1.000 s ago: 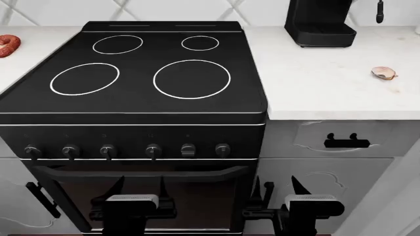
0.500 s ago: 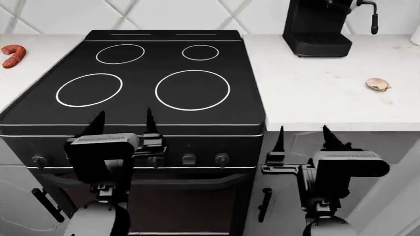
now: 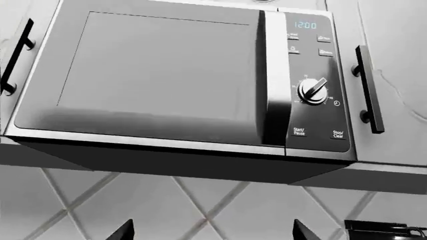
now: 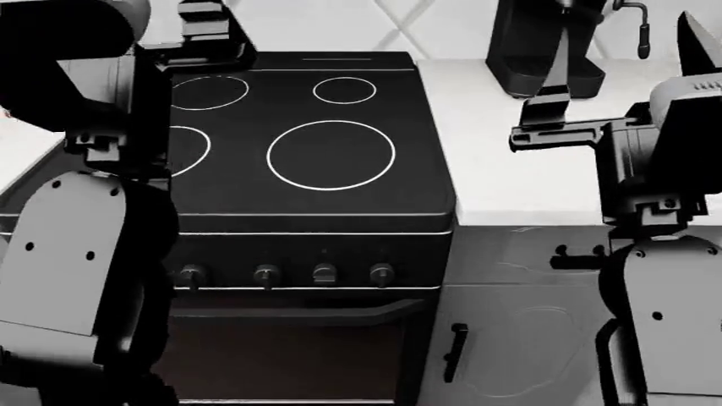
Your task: Open the microwave door
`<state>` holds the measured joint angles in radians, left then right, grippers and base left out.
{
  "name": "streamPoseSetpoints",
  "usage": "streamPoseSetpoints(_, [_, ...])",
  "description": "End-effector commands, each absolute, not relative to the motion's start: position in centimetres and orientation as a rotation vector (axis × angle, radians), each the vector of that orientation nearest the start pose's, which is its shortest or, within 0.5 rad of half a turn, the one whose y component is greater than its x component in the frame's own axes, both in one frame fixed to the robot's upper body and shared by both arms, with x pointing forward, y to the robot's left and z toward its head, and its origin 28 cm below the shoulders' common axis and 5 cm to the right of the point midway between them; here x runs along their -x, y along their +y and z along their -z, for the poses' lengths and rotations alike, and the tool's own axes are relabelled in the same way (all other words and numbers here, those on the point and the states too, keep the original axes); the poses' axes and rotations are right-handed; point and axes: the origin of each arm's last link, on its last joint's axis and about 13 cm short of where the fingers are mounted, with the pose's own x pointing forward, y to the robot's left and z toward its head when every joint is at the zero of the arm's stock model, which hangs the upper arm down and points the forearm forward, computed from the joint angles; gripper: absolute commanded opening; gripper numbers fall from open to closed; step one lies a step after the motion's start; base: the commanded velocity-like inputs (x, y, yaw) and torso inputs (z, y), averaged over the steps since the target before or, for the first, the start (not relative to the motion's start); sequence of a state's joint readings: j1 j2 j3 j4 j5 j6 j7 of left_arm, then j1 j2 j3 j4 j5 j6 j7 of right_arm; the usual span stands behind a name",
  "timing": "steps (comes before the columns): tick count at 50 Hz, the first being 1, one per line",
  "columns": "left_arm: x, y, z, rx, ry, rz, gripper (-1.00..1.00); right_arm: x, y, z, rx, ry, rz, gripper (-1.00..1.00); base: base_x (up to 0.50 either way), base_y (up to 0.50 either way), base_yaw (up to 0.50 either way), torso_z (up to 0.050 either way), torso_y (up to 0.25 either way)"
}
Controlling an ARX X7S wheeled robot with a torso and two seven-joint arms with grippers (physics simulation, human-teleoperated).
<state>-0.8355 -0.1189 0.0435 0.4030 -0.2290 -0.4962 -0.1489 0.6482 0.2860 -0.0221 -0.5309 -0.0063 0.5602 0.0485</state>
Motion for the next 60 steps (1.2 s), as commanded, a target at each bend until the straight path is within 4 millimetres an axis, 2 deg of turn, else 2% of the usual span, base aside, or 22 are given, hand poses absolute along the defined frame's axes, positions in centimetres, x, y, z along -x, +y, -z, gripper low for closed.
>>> streamPoseSetpoints(1, [-29.0,21.6,-34.3,0.064,-0.854,0.026,1.0,-26.9,-15.2,-29.8,0.321,-0.722,0.131,1.0,0.0,0.0,0.0,0.05,0.0])
streamPoseSetpoints(6, [-29.0,21.8,-35.8,0.064,-0.879,0.021,1.0,-27.2,-15.4,-31.6,0.341,-0.748,0.122,1.0,0.0,0.0,0.0,0.05,0.0])
streamPoseSetpoints(14, [-29.0,22.0,-36.5,0.055,-0.894,0.018,1.0,-28.3,-15.6,-32.5,0.351,-0.774,0.121,1.0,0.0,0.0,0.0,0.05,0.0])
streamPoseSetpoints(24, [-29.4,22.1,-36.2,0.056,-0.872,-0.015,1.0,-28.0,-15.6,-32.4,0.342,-0.786,0.114,1.0,0.0,-0.02,0.0,0.029,0.0])
streamPoseSetpoints(47, [-29.3,21.7,-36.1,0.046,-0.865,0.0,1.0,-27.7,-15.6,-32.0,0.321,-0.779,0.104,1.0,0.0,-0.5,0.0,0.0,0.0])
streamPoseSetpoints(60, [-29.1,21.9,-36.4,0.047,-0.87,-0.007,1.0,-27.7,-15.3,-31.9,0.341,-0.773,0.087,1.0,0.18,-0.01,0.0,0.0,0.0])
